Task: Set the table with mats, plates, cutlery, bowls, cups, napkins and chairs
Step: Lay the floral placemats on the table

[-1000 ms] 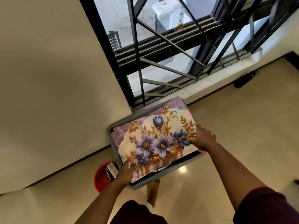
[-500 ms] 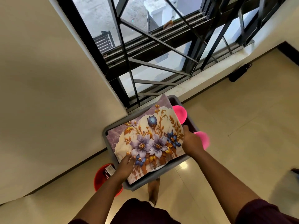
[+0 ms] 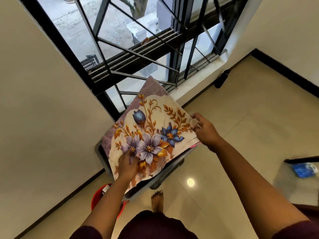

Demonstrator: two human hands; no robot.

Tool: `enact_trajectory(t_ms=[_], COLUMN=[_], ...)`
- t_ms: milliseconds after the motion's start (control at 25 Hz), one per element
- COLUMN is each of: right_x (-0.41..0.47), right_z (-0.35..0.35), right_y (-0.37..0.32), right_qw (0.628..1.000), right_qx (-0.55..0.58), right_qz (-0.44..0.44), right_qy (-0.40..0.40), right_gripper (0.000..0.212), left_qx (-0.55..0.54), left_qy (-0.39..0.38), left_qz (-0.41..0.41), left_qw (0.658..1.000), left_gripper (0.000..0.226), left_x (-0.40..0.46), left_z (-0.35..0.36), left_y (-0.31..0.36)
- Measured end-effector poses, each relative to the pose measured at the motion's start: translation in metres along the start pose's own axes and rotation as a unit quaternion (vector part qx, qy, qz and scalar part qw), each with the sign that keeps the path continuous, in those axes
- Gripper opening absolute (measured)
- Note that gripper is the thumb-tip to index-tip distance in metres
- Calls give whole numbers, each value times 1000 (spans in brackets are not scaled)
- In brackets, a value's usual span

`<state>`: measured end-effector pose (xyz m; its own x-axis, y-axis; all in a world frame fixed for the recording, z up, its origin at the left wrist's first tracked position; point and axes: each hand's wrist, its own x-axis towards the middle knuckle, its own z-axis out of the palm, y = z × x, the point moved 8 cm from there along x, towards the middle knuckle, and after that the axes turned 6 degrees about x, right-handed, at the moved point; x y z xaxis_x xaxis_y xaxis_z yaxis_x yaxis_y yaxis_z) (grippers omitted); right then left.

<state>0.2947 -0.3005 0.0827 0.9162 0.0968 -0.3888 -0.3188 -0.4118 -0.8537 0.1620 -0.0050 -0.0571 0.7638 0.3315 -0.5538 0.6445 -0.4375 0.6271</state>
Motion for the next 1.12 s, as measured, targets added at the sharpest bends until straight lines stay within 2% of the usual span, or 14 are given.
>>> enact_trajectory(t_ms=[200, 280, 360, 400, 480, 560, 680, 760, 840, 920, 960, 1040, 1120], right_x=[-56, -83, -113, -123, -155, -191, -250, -284, -314, -341, -351, -371, -386], right_z=[-71, -103, -136, -148, -179, -210, -255, -276, -288, -287, -283, -271, -253], right_y=[-4, 0, 3, 3, 4, 12, 36, 50, 67, 85, 93, 107, 117], right_qw=[996, 993, 988, 987, 984, 981, 968, 944, 891, 823, 801, 791, 791], right_qx=[64, 80, 95, 97, 97, 106, 160, 233, 361, 489, 522, 527, 513], right_qz=[-25, -31, -42, -45, -40, -23, 1, 2, -20, -59, -79, -99, -86], right_qy=[59, 83, 110, 119, 144, 162, 194, 232, 274, 284, 282, 293, 323], right_gripper=[26, 24, 23, 23, 23, 23, 23, 17, 13, 27, 34, 46, 55], left_qx=[89, -9, -161, -216, -295, -324, -300, -306, -312, -321, -348, -397, -411], left_qy=[130, 134, 88, 50, -31, -96, -148, -145, -133, -133, -147, -188, -203], left_qz=[-30, -13, 14, 0, -15, 15, 89, 128, 166, 177, 175, 174, 189], left_qw=[987, 991, 983, 975, 955, 941, 938, 932, 926, 921, 909, 881, 868], left_gripper=[67, 65, 68, 69, 52, 33, 41, 41, 42, 40, 37, 38, 39], left_x=[-35, -41, -45, -44, -51, -68, -106, -130, -153, -179, -195, -225, -253], left_z=[-22, -24, -18, -14, 1, 14, 39, 52, 65, 85, 98, 128, 151], left_y=[11, 17, 23, 22, 30, 50, 91, 113, 133, 155, 167, 187, 206])
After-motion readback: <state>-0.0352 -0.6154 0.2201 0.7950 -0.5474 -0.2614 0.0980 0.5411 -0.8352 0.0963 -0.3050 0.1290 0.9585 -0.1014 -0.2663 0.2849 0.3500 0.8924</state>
